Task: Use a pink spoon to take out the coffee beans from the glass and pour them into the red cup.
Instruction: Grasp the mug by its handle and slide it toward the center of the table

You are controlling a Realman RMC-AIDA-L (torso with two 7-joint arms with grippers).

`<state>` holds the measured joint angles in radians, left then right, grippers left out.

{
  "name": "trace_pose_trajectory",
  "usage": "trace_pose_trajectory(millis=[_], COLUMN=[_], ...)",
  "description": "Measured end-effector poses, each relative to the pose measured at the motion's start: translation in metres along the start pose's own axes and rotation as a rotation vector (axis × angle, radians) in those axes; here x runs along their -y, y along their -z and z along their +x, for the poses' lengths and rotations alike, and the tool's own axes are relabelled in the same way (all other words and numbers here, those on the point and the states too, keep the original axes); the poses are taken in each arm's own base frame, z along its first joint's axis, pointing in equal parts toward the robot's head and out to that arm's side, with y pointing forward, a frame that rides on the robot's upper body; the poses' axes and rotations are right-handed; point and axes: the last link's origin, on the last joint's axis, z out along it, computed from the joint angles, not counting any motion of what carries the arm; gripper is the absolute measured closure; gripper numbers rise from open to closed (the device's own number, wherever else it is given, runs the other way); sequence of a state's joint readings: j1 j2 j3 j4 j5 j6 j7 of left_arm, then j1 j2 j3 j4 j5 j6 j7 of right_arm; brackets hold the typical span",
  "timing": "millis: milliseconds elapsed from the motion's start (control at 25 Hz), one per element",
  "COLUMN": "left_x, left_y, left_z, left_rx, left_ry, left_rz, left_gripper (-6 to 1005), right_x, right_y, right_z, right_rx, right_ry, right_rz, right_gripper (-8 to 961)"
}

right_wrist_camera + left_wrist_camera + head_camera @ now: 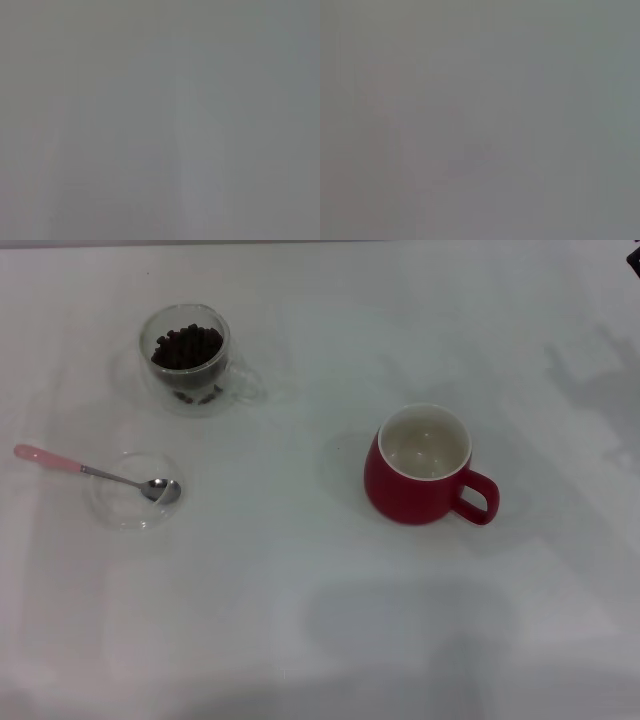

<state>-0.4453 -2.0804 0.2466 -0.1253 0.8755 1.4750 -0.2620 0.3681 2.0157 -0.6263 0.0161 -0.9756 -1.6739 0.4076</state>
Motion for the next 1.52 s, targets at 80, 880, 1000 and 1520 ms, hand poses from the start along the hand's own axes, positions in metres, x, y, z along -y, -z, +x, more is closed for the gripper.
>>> trace_pose_trajectory(millis=[80,880,1000,1520], left_x=[0.001,0.025,0.03,0.036], left_y=[0.0,0.038,0.04,0.028], left_z=[0.0,-0.004,-0.003,0.001], left_rx=[0.004,0.033,0.031,0.014], left_ry=[0.002,0.054,0.045,0.03], left_rz=[0.001,0.072,0.088,0.112], left_gripper=[376,376,377,377], right_x=[-0.003,0.001,-0.002,-0.052], right_y=[0.002,0.036,0.053,0.067], right_z=[0.0,-0.002,-0.007,0.036], right_rx=[0.008,-0.085,-0.151,-0.44], right_ry=[-0.01,-0.038,-0.103,-0.197], right_rz=[-0.003,-0.114,-0.247,-0.461], right_gripper=[109,109,109,109])
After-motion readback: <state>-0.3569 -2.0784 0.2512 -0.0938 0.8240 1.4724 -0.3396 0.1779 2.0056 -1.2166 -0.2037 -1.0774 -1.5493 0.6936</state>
